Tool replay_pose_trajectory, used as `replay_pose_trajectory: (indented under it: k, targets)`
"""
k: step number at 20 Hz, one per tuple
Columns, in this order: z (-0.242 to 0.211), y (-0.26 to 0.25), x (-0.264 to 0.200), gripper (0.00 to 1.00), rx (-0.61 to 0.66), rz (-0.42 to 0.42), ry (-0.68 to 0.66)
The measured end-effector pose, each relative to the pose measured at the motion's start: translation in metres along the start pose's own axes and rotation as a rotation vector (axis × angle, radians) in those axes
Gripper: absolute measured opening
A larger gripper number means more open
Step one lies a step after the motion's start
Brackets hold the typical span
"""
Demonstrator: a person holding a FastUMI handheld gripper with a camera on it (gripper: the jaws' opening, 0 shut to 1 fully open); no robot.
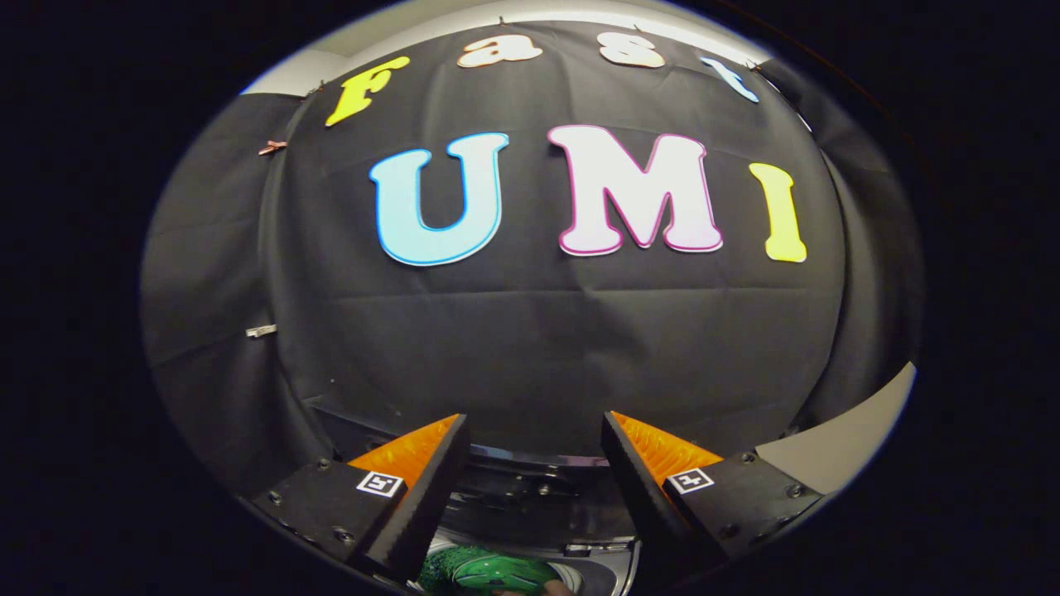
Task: Put the clothes into the washing machine and then close the washing machine lid.
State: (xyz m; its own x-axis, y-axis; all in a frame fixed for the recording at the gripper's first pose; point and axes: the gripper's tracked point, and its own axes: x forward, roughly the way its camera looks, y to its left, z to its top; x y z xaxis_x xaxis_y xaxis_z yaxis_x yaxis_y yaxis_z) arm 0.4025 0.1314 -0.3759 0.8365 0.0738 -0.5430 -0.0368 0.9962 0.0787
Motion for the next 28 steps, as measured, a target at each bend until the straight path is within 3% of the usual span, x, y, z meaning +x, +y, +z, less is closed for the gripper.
replay_pose_trajectory:
  k: [15, 28]
  targets:
    - [-0.018, -0.01, 0.01, 1.0, 0.028, -0.023, 0.11]
    - [-0.034, -0.002, -0.047, 1.0, 0.028, -0.02, 0.116]
